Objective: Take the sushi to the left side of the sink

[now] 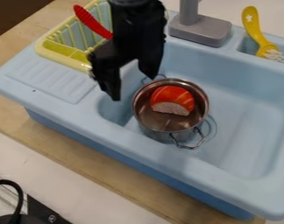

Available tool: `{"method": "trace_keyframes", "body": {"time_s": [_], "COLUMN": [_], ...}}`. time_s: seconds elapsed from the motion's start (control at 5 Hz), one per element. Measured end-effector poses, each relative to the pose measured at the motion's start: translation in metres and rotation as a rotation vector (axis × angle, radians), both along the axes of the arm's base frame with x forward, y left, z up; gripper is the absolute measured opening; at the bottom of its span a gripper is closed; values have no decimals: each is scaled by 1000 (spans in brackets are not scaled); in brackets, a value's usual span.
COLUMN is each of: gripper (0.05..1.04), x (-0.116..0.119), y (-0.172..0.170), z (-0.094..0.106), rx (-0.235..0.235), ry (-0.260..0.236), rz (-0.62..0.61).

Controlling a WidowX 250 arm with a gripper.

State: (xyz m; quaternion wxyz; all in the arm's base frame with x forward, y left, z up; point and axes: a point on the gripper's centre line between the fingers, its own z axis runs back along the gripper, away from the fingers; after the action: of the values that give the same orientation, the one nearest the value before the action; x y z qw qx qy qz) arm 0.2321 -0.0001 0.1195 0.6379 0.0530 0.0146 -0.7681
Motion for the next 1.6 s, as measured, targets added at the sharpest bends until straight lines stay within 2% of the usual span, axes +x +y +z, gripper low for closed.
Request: {"method": "trace_keyframes", "body": {"time_s": [0.2, 0.4, 0.6, 0.8, 1.0, 1.2, 1.4, 1.6], "gripper": [995, 995, 995, 995, 995, 995, 995, 995], "x": [-1, 2, 10, 13, 21, 29, 32, 29], "y": [-6, -11, -13, -12, -10, -11, -12, -15], "z": [-18, -18, -17, -14, -20, -26, -32, -34], "rx": [-37, -138, -194, -173, -193, -196, -201, -203], "ry": [-72, -148, -251, -282, -245, -175, -143, -134], "rz": [196, 249, 220, 227, 244, 276, 305, 320]}}
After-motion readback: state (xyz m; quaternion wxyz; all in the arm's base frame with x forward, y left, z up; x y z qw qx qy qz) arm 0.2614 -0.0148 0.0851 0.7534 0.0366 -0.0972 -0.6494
